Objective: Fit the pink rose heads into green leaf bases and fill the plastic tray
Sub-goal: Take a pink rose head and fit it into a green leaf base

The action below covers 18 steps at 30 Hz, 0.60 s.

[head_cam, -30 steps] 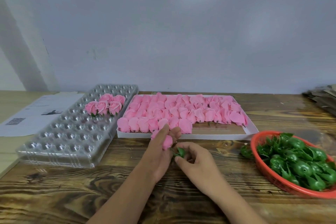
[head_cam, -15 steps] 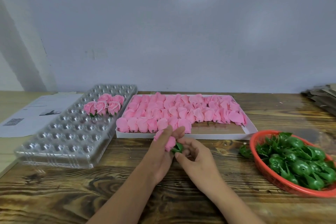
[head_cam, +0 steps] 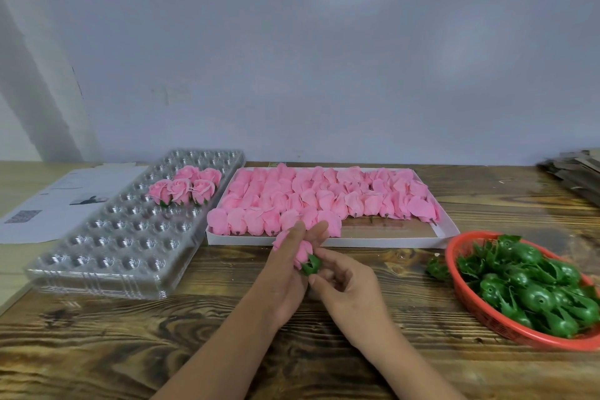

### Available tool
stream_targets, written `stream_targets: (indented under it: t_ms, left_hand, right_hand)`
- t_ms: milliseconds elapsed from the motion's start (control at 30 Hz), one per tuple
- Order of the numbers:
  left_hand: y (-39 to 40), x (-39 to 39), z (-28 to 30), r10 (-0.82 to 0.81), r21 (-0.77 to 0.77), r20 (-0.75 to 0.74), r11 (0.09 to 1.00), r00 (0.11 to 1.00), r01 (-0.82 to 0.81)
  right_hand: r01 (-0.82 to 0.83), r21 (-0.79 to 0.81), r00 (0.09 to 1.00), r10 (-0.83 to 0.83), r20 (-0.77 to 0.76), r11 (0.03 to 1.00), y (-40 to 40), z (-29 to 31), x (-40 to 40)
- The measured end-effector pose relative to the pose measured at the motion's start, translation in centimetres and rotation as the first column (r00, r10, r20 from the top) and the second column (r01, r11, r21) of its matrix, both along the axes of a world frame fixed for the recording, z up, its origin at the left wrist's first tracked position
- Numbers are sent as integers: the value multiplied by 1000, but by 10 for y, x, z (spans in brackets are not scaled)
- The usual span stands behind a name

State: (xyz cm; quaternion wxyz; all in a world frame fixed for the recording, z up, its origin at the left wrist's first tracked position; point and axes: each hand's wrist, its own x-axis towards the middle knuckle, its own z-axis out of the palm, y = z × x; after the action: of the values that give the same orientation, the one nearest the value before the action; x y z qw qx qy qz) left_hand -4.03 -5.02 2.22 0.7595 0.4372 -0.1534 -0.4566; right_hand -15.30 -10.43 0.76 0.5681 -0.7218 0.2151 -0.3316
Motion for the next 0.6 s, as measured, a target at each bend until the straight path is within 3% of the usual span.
stream_targets:
  t_ms: [267,600]
  left_hand:
    - [1,-3,3,-22,-23,-38,1000,999,21]
    - [-1,1,-1,-47,-56,-109,998,993,42]
  right_hand:
    - [39,93,997,-45,67,995,3,-5,2]
    - [114,76,985,-123,120,991,4,-1,3]
